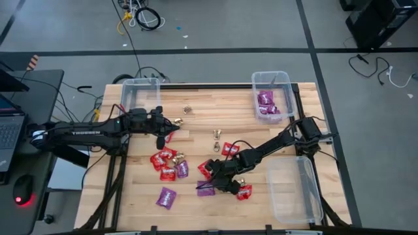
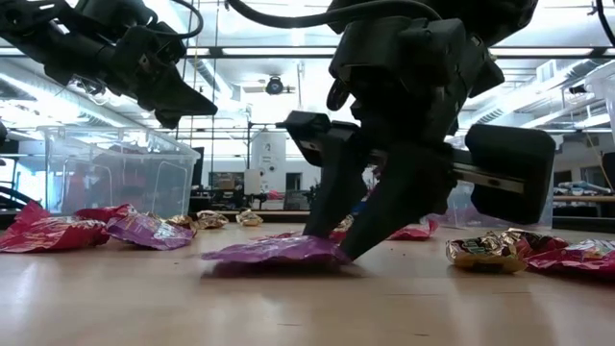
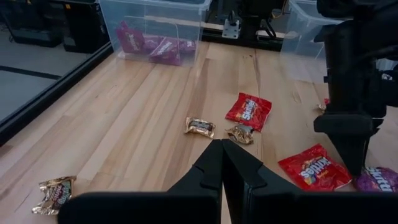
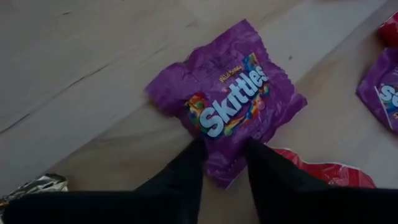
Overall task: Sort candy
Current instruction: Put the purple candy into the top right transparent bin
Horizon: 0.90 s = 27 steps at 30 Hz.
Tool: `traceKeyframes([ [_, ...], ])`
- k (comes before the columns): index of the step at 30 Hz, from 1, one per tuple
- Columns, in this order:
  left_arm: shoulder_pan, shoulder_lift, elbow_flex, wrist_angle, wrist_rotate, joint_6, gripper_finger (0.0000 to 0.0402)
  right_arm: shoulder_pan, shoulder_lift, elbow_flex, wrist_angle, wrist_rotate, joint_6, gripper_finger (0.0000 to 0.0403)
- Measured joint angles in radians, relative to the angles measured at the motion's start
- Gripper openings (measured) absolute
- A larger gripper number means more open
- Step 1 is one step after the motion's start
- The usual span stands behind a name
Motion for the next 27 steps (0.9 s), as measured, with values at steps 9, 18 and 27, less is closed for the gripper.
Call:
traceKeyframes([
  [9, 0.0, 0.0, 0.0, 0.0, -0.001, 0.003, 0.0009, -0.001, 0.0, 0.0, -0.023, 0.002, 0.003, 0.0012],
  [18, 0.0, 0.0, 0.0, 0.0, -0.001, 0.003, 0.0009, -0.002, -0.003, -0.002, -0.016, 0.037, 0.149, 0.0],
  [27, 0.0, 0.0, -0.003, 0.003, -0.001, 0.003, 0.0009, -0.003, -0.082, -0.004, -0.023, 0.107, 0.177, 0.0],
])
